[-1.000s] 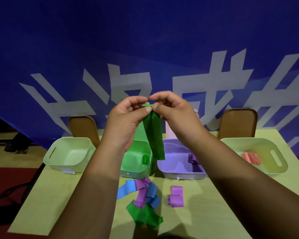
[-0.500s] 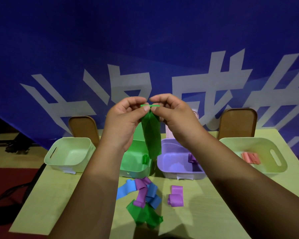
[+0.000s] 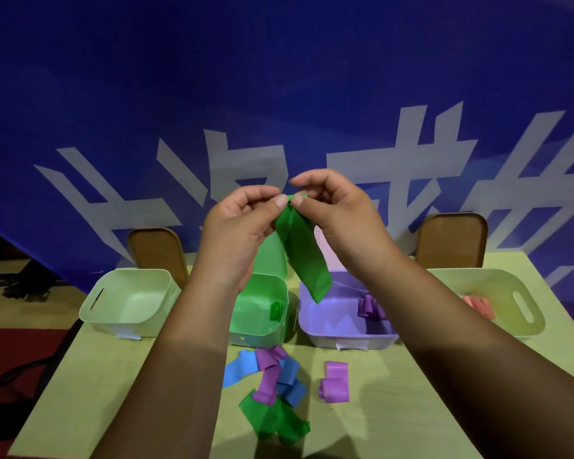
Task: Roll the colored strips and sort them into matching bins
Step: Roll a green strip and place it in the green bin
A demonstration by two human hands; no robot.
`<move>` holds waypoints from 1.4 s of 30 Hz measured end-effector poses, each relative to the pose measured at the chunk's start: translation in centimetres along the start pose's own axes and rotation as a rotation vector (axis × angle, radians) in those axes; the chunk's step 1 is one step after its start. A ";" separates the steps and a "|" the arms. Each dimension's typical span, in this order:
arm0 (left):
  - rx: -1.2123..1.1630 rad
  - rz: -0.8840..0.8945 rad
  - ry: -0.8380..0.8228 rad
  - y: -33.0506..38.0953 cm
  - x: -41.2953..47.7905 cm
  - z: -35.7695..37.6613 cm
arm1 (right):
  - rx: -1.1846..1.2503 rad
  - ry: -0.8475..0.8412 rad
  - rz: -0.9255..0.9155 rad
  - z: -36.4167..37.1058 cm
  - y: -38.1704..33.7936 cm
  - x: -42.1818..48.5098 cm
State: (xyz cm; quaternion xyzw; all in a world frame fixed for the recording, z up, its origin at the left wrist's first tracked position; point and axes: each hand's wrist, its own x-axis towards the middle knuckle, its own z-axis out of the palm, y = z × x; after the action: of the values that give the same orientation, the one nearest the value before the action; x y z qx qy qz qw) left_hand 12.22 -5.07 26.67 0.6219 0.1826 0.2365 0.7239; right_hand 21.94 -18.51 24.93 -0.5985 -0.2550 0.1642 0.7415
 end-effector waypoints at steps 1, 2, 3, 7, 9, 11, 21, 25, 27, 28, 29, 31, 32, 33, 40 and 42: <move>0.014 0.011 0.008 0.2 0.1 0.2 | -0.005 0.008 -0.008 -0.1 -0.3 0.1; 0.027 0.028 0.013 0.4 0.2 0.5 | -0.012 0.015 -0.017 -0.3 -0.6 0.2; 0.036 0.047 0.015 0.7 0.4 0.8 | -0.017 0.020 -0.031 -0.4 -1.0 0.4; 0.036 0.133 -0.003 2.8 1.5 2.1 | -0.027 0.027 -0.092 -0.9 -3.9 1.1; 0.033 0.194 -0.021 4.6 2.0 2.8 | -0.020 0.035 -0.119 -1.0 -6.0 1.7; 0.010 0.259 -0.037 6.9 2.5 3.7 | -0.014 0.036 -0.161 -0.9 -8.5 2.3; -0.172 0.415 -0.184 16.8 3.4 7.9 | -0.083 0.047 -0.476 -1.4 -19.8 4.7; -0.130 0.475 -0.200 18.8 2.7 8.6 | -0.084 0.026 -0.525 -1.4 -22.3 4.0; -0.097 0.516 -0.175 19.6 2.6 9.0 | -0.084 0.027 -0.529 -1.3 -23.2 3.7; -0.088 0.533 -0.162 20.0 2.6 9.1 | -0.076 0.031 -0.527 -1.2 -23.6 3.6; -0.083 0.547 -0.154 20.4 2.7 9.3 | -0.061 0.036 -0.520 -1.2 -23.9 3.6; -0.075 0.562 -0.155 21.1 2.6 9.5 | -0.020 0.054 -0.495 -1.1 -24.4 3.7; -0.069 0.566 -0.155 21.3 2.6 9.6 | -0.011 0.064 -0.480 -1.2 -24.5 3.7; -0.065 0.569 -0.154 21.6 2.5 9.6 | -0.015 0.073 -0.468 -1.2 -24.7 3.7; -0.110 0.546 -0.162 21.8 2.2 9.4 | -0.029 0.084 -0.474 -1.1 -24.9 3.4; -0.121 0.535 -0.177 21.6 2.0 9.2 | -0.039 0.085 -0.489 -0.9 -24.7 3.4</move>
State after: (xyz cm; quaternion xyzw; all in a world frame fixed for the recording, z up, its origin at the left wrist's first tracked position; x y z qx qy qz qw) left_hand 16.55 -8.97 49.53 0.6218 -0.0661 0.3744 0.6848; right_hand 23.74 -23.05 49.42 -0.5396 -0.3636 -0.0504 0.7577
